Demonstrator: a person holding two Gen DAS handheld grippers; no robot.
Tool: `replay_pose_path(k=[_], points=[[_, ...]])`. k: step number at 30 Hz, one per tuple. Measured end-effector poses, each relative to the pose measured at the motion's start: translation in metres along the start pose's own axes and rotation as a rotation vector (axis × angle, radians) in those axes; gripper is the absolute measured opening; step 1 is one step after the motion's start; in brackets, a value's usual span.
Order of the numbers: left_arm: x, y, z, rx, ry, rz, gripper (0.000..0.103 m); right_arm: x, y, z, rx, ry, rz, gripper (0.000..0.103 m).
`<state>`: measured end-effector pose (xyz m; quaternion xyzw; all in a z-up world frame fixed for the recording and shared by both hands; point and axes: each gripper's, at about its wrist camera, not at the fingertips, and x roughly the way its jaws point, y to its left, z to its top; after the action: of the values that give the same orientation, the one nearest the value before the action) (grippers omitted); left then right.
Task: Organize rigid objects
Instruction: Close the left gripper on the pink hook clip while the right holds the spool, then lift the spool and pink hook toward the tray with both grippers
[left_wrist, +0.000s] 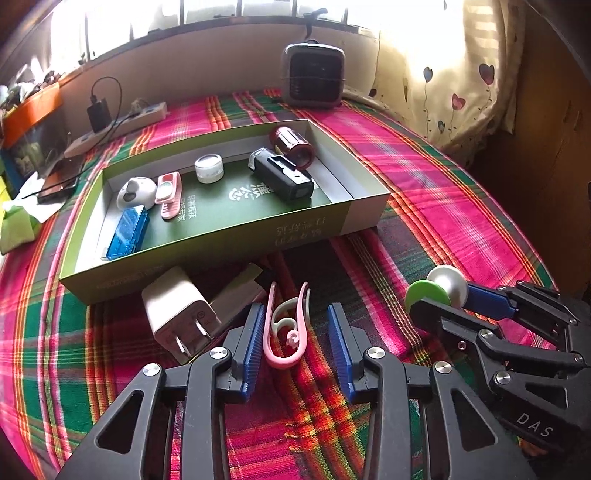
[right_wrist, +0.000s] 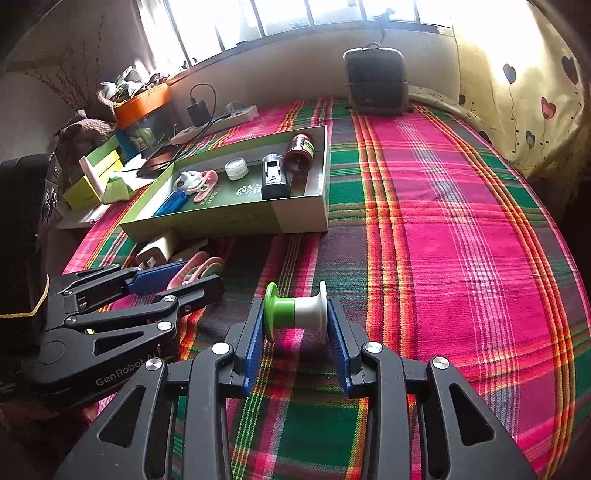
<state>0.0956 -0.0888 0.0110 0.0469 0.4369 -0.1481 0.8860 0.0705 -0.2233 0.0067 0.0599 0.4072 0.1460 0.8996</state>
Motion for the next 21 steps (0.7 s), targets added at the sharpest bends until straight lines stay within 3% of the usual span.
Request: replay_pose_path(k=[7,21], points=[[-0.0003,0.0004,-0.0001,0.0,-0.001,0.006,0.023,0.0,-0.0002,0.0002,-0.001,0.0,0.0,0.034],[-0.0033,-0.0002,-0.0021,-0.007,-0.004,-0.023,0.022,-0.0002,-0.0006,0.0003,0.0,0.001,0.0,0.034]])
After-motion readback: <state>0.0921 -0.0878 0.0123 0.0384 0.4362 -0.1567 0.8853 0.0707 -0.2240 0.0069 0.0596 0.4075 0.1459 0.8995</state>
